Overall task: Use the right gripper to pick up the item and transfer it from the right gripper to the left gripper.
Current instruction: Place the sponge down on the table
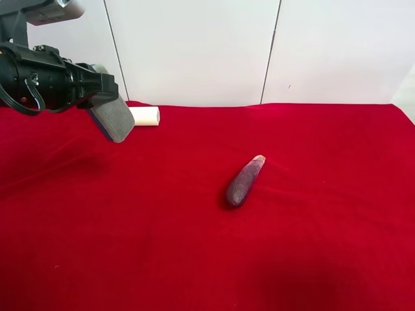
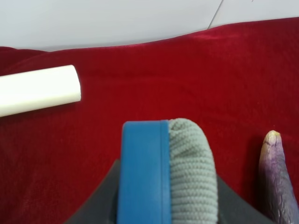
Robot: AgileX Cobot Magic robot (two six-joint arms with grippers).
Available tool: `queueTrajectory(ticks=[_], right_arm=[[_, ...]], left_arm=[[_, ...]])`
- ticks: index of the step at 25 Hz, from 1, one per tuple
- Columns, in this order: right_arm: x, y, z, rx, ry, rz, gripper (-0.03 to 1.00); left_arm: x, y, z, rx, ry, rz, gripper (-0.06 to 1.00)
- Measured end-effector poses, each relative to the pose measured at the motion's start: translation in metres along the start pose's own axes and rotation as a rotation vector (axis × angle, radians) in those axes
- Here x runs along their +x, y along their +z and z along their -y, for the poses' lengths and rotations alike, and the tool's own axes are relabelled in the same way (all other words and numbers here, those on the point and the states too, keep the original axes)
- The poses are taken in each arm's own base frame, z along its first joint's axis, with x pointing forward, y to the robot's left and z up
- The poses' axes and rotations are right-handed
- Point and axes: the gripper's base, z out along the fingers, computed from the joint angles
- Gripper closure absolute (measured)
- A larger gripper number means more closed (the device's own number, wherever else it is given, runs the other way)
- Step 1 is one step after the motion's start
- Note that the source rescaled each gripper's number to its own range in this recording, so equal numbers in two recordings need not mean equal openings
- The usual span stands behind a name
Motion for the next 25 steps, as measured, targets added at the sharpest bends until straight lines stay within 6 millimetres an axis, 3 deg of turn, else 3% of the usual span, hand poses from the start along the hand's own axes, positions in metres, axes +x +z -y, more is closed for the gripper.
queueTrajectory(ticks=[25], right_arm=[[0.0017, 0.0127, -0.0002, -0.005, 0.007, 0.034, -0.03]], left_arm=[[-0.0001, 0.0, 0.0, 0.0, 0.0, 0.001, 0.94]])
